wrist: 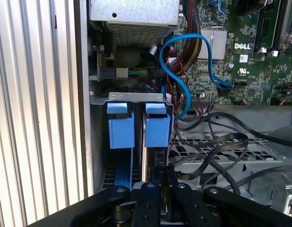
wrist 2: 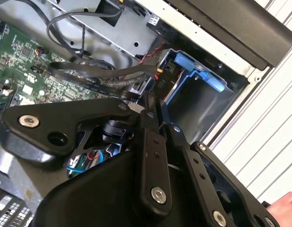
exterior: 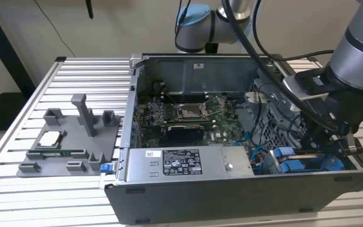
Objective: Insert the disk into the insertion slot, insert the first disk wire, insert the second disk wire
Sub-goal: 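Insert the second disk wire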
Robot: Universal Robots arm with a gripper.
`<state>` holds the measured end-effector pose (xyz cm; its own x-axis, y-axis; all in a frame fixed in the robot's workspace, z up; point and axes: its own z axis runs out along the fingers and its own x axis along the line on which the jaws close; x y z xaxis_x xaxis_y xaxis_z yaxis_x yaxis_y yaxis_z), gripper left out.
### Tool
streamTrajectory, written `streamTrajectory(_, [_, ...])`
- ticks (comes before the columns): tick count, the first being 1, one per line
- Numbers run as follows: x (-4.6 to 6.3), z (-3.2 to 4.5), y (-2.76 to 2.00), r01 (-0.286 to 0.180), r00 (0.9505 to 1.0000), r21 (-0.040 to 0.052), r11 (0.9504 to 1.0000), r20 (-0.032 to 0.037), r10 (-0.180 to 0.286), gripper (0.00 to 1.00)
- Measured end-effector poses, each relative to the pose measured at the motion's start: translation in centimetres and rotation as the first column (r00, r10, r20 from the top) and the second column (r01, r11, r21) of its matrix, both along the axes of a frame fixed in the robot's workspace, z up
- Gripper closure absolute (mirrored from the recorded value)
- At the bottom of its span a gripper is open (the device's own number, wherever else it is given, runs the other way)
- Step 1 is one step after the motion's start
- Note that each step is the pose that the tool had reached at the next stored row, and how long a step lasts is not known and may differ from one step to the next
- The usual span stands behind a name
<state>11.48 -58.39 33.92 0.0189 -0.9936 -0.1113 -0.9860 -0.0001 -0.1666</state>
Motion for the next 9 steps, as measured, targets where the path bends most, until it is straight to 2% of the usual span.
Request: streamTrajectory(9, [0.19, -0.3, 0.0, 0.0, 1.0, 0.0003, 1.0, 0.0001, 0.0, 0.84])
